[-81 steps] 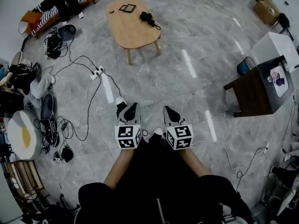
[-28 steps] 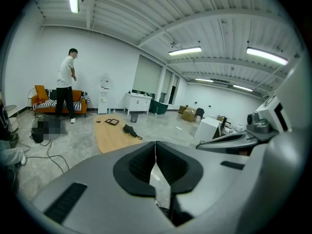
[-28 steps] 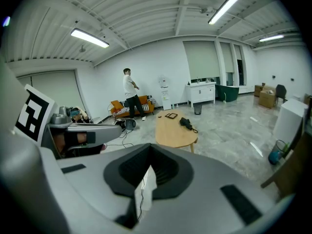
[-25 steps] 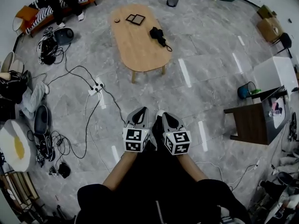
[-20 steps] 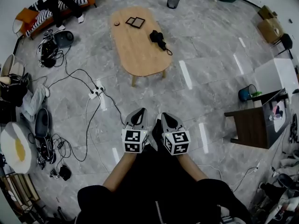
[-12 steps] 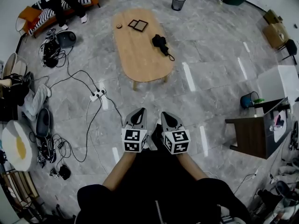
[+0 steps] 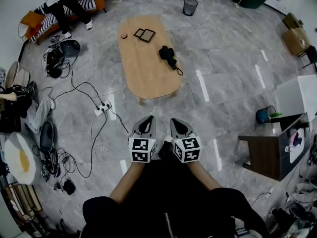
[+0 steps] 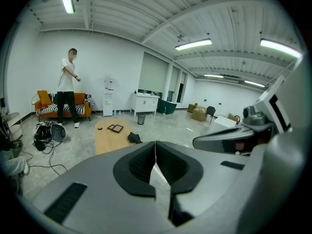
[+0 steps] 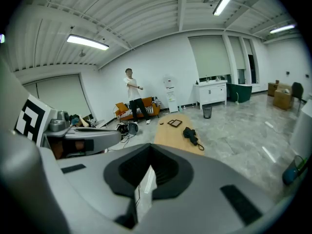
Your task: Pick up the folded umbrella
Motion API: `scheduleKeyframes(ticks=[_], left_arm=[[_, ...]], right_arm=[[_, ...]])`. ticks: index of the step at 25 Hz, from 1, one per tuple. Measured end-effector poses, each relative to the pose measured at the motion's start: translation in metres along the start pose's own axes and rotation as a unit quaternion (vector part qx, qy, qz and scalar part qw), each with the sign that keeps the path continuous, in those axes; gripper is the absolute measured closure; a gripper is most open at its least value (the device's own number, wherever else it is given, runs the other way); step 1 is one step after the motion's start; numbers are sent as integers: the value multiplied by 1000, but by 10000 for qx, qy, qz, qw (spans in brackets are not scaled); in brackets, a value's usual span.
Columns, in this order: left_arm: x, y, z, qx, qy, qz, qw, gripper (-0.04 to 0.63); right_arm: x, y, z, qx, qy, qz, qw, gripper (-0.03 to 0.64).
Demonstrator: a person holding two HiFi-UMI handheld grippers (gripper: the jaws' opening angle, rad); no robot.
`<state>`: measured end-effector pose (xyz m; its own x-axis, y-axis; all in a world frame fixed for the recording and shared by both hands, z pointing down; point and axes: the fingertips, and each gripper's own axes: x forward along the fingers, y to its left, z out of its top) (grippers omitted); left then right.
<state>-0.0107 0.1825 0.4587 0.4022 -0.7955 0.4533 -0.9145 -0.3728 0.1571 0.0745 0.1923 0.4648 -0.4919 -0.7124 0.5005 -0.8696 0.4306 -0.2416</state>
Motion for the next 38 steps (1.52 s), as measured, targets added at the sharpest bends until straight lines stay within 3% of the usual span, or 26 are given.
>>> scheduleKeyframes(ticks=[16,29,38], left_arm=[[77,-22,28,73,125,37,9999,580],[95,0,28,-84,214,142,9996,580],[146,37,56,-131,223,-66,9996,580]], right_arm=[[31,-76,30,94,44,72,9999,606],[55,-83,27,151,237,85,9996,606],[108,-97,61,114,305,-58,9995,606]])
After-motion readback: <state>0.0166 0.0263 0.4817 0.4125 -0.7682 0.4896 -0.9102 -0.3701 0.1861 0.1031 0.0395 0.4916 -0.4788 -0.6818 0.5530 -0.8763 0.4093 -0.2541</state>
